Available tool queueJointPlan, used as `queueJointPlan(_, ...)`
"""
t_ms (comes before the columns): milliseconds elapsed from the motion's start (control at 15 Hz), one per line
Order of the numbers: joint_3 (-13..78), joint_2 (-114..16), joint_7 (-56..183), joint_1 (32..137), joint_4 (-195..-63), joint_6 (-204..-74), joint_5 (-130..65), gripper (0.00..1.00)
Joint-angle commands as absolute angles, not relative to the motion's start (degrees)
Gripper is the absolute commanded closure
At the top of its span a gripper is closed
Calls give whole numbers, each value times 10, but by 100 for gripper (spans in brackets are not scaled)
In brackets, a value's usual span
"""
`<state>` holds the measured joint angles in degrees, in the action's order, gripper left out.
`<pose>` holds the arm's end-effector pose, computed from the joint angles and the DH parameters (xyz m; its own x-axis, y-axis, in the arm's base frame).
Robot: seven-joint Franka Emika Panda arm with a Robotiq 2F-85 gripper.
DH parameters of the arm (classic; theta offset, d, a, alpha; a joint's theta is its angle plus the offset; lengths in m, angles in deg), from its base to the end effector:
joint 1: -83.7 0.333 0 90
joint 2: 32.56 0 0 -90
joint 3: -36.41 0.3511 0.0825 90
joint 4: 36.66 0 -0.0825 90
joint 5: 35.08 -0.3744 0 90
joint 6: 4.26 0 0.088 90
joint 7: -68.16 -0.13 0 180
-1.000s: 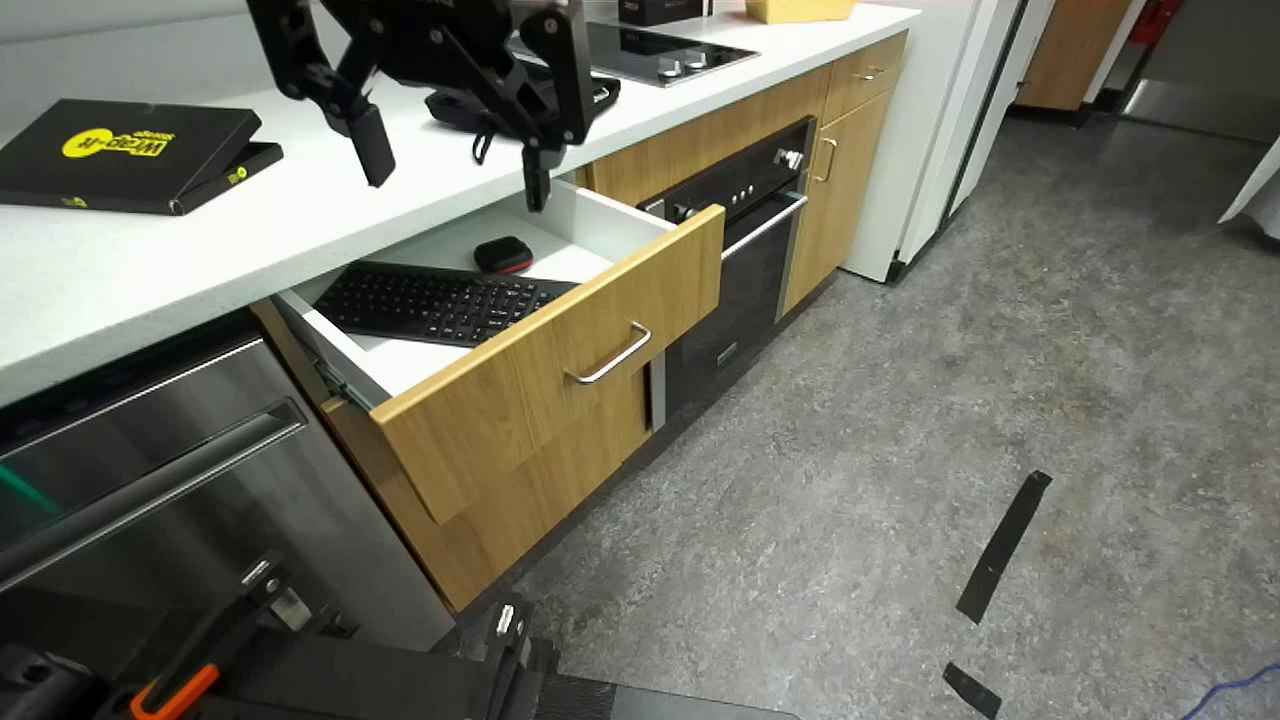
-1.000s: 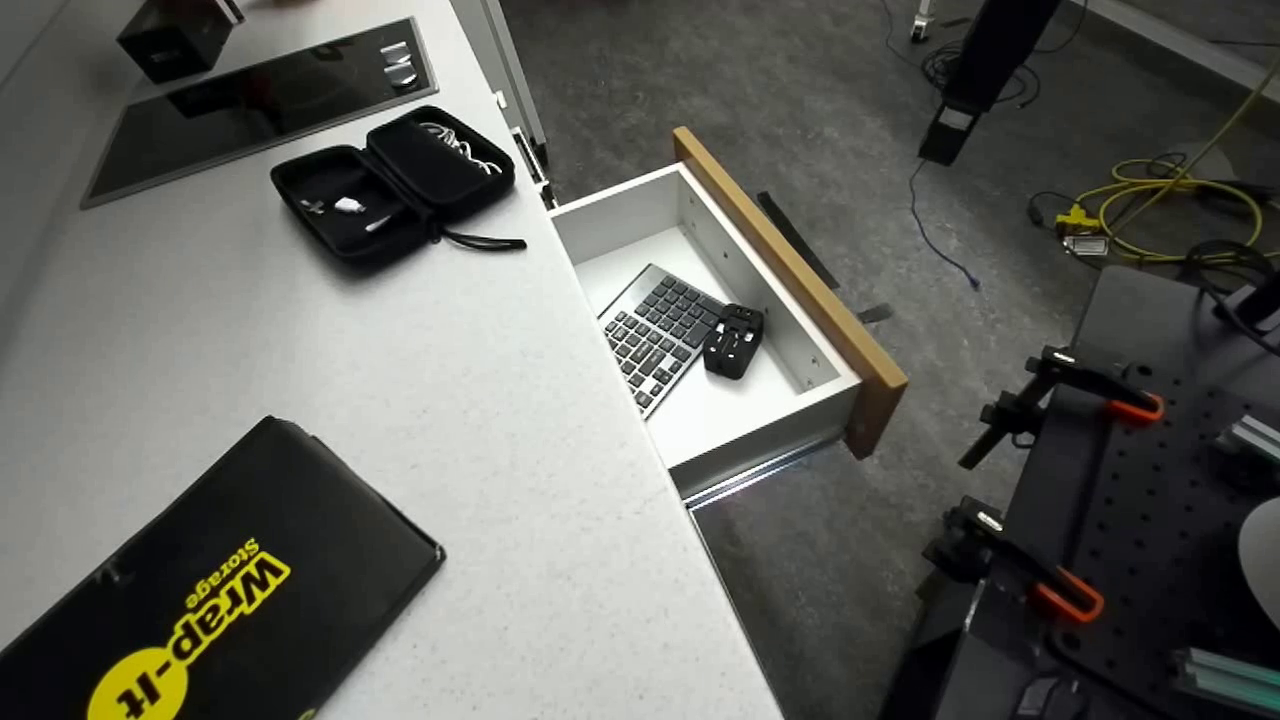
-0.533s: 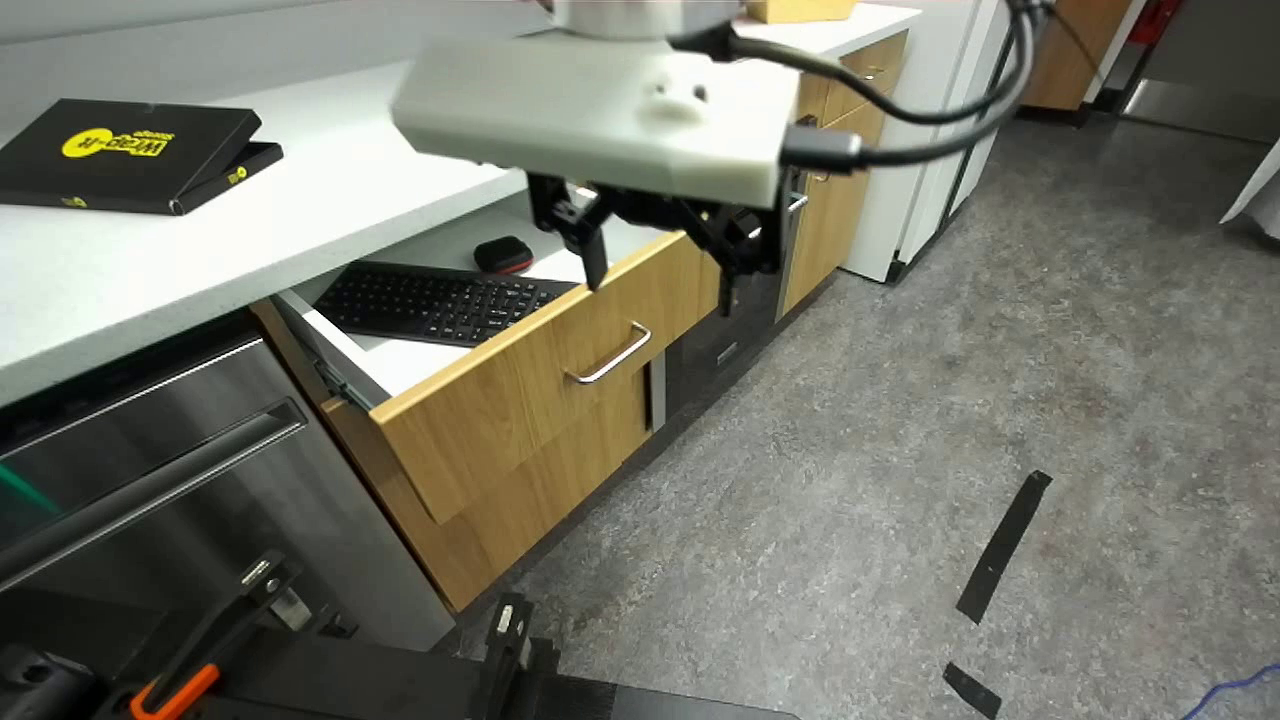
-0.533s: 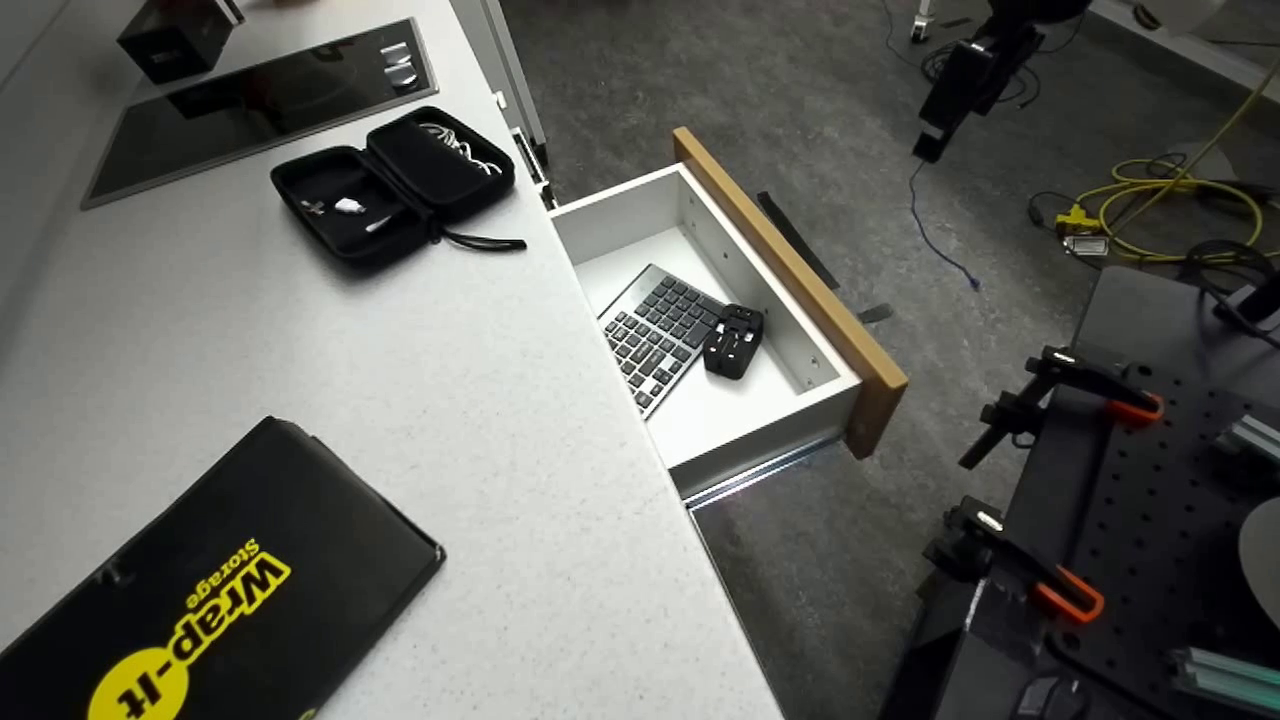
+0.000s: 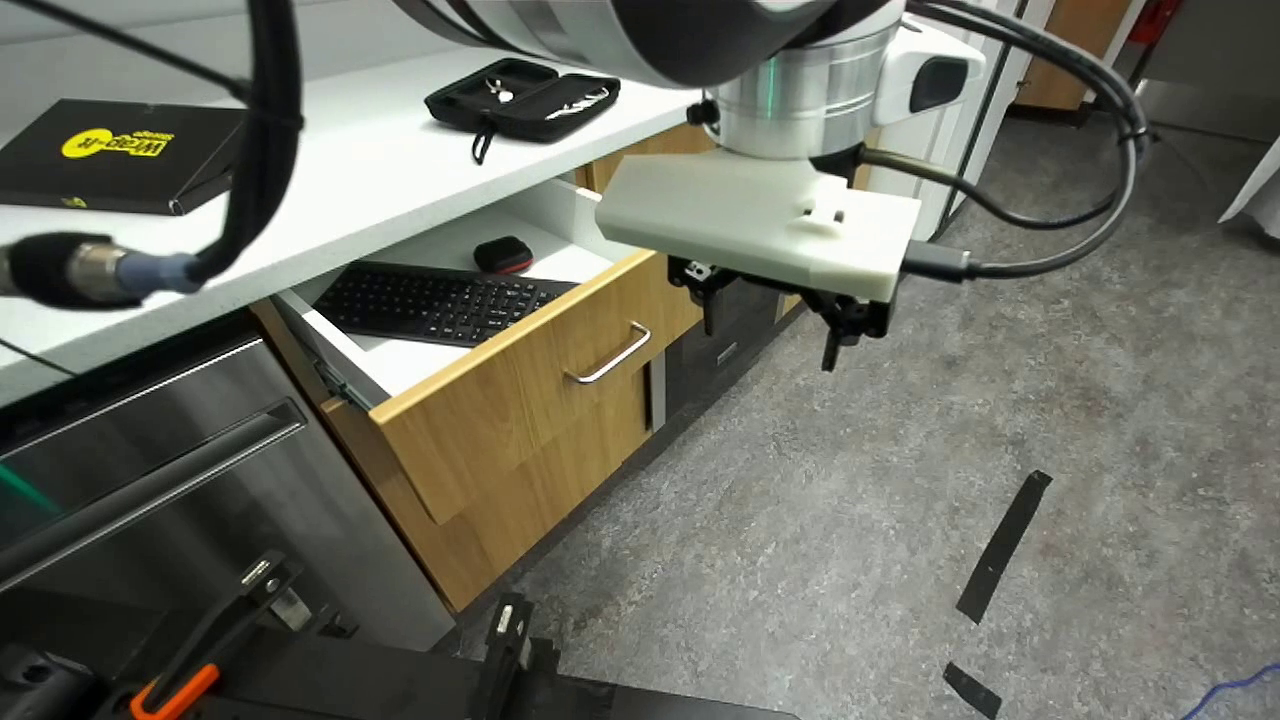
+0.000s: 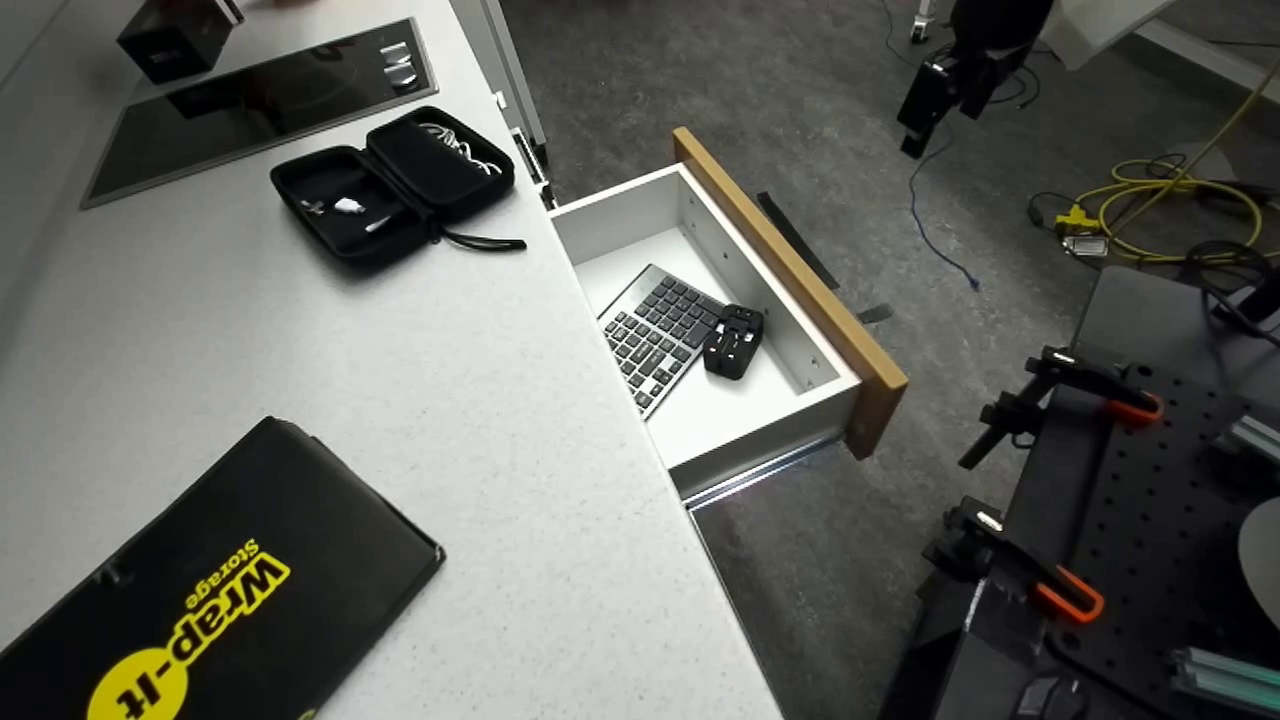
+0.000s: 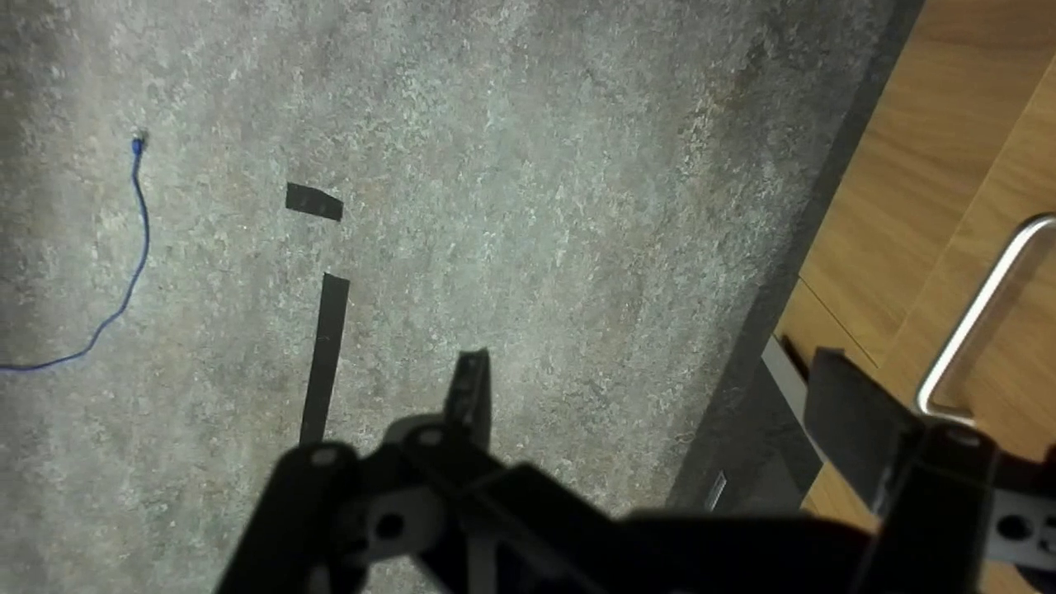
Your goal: Close the drawer at the left of the oven
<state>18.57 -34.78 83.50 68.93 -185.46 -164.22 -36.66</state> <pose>0.3840 -0.2475 0.2792 0.9375 -0.3131 0.1522 -0.3224 -0.9458 0.0401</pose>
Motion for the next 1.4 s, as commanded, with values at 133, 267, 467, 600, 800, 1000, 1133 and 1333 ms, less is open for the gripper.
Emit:
queueJointPlan(133,196,-368,810,687,-1844,-1651,-352,0)
queueJointPlan(267,201,-441,737,696,-1807,-1692,-343,0)
queueJointPlan(467,203,-510,671,711,-1765,-1723,-344,0)
queueJointPlan(600,197,-555,633,730,-1731,-1727,-339,0)
queueJointPlan(800,222,-608,617,735,-1675,-1701,-366,0)
queueJointPlan(1000,279,-650,636,712,-1627,-1697,-399,0)
queueJointPlan(1133,322,-677,653,691,-1587,-1682,-424,0)
queueJointPlan(1333,378,-692,686,661,-1555,-1670,-449,0)
